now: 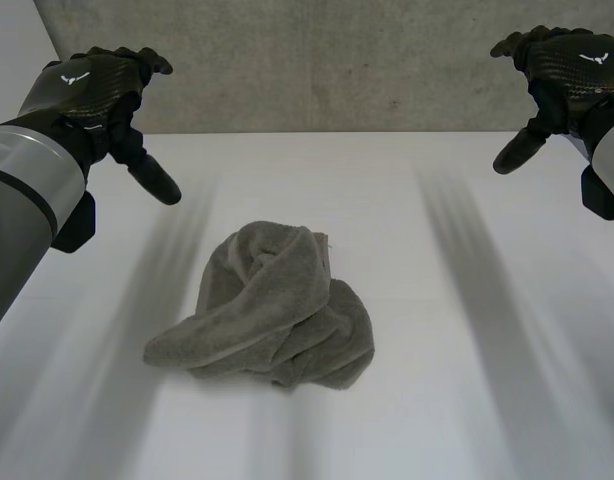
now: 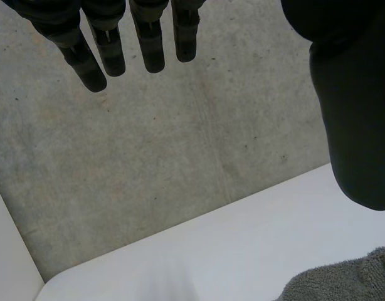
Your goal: Fold the towel.
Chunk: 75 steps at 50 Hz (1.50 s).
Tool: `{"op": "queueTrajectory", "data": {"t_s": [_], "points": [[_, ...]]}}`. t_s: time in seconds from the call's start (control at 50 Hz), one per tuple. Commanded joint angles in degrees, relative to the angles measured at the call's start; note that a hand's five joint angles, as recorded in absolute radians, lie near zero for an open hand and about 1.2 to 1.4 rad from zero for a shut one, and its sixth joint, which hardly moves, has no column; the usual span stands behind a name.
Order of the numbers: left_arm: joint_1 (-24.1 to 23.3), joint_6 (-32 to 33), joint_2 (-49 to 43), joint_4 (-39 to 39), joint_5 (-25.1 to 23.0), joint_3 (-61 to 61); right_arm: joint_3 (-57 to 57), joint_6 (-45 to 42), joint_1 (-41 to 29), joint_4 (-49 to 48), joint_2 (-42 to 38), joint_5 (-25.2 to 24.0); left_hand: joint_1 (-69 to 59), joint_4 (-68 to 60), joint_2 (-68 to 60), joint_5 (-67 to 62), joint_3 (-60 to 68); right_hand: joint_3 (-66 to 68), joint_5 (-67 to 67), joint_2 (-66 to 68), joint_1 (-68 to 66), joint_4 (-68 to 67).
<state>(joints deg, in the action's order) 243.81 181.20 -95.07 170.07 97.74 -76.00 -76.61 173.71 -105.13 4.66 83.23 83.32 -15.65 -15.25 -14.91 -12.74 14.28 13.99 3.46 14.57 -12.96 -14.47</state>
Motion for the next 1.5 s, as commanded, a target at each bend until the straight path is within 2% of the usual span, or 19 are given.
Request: {"op": "queueTrajectory", "data": {"t_s": [0.02, 0.1, 0.14, 0.2, 0.28, 0.54, 0.64, 0.68, 0.74, 0.78, 0.8, 0.82, 0.96, 1.06, 1.1, 1.18, 1.22, 1.3, 1.5], "points": [[-0.35, 0.46, 2.25, -1.05, 0.00, -2.39, 0.05, -0.73, -0.52, 0.35, -0.87, -1.57, 3.26, 2.86, 2.52, 10.35, -1.89, -3.99, -3.46, -4.57, 2.96, 4.47], [-0.09, 0.47, 4.36, -1.94, -0.27, -6.27, 0.23, -2.06, -0.52, 1.93, -2.10, -4.83, -0.79, -1.19, -1.52, 6.30, 2.16, -3.99, -3.46, -4.57, 2.96, 4.47], [0.00, 0.55, 5.51, -2.20, -0.27, -8.55, 0.67, -5.12, -0.69, 5.26, -4.46, -10.43, -2.64, -3.04, -3.37, 4.45, 4.01, -3.99, -3.46, -4.57, 2.96, 4.47], [0.09, 0.55, 7.70, -2.38, -0.27, -14.26, 1.02, -6.80, -1.04, 6.59, -6.41, -13.44, -8.02, -8.42, -8.76, -0.93, 9.39, -3.99, -3.46, -4.57, 2.96, 4.47], [1.05, 3.00, 10.42, -1.85, -0.44, -23.55, 3.39, -9.96, -5.51, 8.52, -12.98, -18.36, -8.53, -8.93, -9.26, -1.44, 9.90, -0.20, 0.33, -0.78, -0.82, 0.69], [3.34, 7.50, 7.54, 13.16, -3.61, -40.71, 15.88, -11.99, -15.20, 6.77, -36.03, -18.89, -2.97, -3.38, -3.71, 4.11, 4.35, 0.81, 1.34, 0.23, -1.83, -0.32], [2.99, 7.50, 3.57, 16.61, -3.78, -40.81, 18.07, -10.67, -17.57, 5.27, -41.57, -17.31, -3.81, -4.22, -4.55, 3.27, 5.19, 12.42, 12.94, 11.83, -13.44, -11.93], [2.81, 7.50, 0.25, 17.31, -3.78, -39.93, 18.25, -8.84, -19.23, 2.57, -43.41, -14.17, -8.32, -8.72, -9.06, -1.23, 9.69, 24.96, 25.49, 24.38, -25.98, -24.47], [2.64, 7.41, -1.96, 17.31, -3.87, -38.96, 18.25, -7.77, -19.77, 0.53, -43.59, -12.04, -15.59, -15.99, -16.33, -8.50, 16.96, 35.80, 36.33, 35.22, -36.82, -35.31], [2.02, 7.15, -6.08, 17.14, -3.96, -35.81, 18.34, -5.76, -20.29, -3.93, -43.15, -7.58, -52.21, -52.62, -52.95, -45.13, 53.59, 65.42, 65.95, 64.84, -66.44, -64.93], [2.02, 7.15, -6.10, 17.13, -3.96, -35.80, 18.34, -5.75, -20.29, -3.96, -43.15, -7.56, -52.43, -52.83, -53.16, -45.34, 53.80, 65.57, 66.10, 64.99, -66.59, -65.08], [1.58, 7.06, -7.23, 17.31, -4.04, -33.88, 18.95, -4.79, -20.21, -6.30, -42.45, -6.16, -64.23, -64.63, -64.97, -57.14, 65.60, 66.01, 66.54, 65.43, -67.03, -65.52], [1.05, 6.97, -8.20, 16.96, -3.52, -19.54, 21.06, -3.38, -19.59, -18.37, -30.05, -4.83, -64.35, -64.75, -65.09, -57.26, 65.72, 66.01, 66.54, 65.43, -67.04, -65.53], [1.05, 7.06, -6.10, 17.40, -2.20, -4.68, 16.95, -3.64, -18.89, -42.74, -20.75, -4.92, -64.35, -64.75, -65.09, -57.26, 65.72, 66.01, 66.54, 65.43, -67.04, -65.53], [1.40, 6.80, -2.68, 18.88, 1.03, 2.58, 15.10, -3.55, -18.19, -46.89, -19.61, -5.44, -64.35, -64.75, -65.09, -57.26, 65.72, 66.01, 66.54, 65.43, -67.04, -65.53], [1.23, 7.15, -1.70, 20.74, 3.95, 4.90, 12.10, -3.55, -16.87, -45.26, -17.49, -8.87, -64.35, -64.75, -65.09, -57.26, 65.72, 66.01, 66.54, 65.43, -67.04, -65.53], [0.88, 7.32, -1.61, 20.83, 4.57, 4.28, 9.38, -3.73, -16.51, -38.80, -17.31, -13.86, -64.35, -64.75, -65.09, -57.26, 65.72, 66.01, 66.54, 65.43, -67.04, -65.53], [-0.87, 7.49, -1.26, 21.26, 4.13, -3.42, 6.49, -4.60, -16.60, -31.15, -18.36, -16.77, -64.35, -64.75, -65.09, -57.26, 65.72, 66.01, 66.54, 65.43, -67.04, -65.53], [-2.20, 8.46, -5.66, 24.25, 0.35, -22.09, -2.23, -11.37, -16.07, -16.17, -19.95, -16.87, -64.35, -64.75, -65.09, -57.26, 65.72, 66.01, 66.54, 65.43, -67.04, -65.53]]}}
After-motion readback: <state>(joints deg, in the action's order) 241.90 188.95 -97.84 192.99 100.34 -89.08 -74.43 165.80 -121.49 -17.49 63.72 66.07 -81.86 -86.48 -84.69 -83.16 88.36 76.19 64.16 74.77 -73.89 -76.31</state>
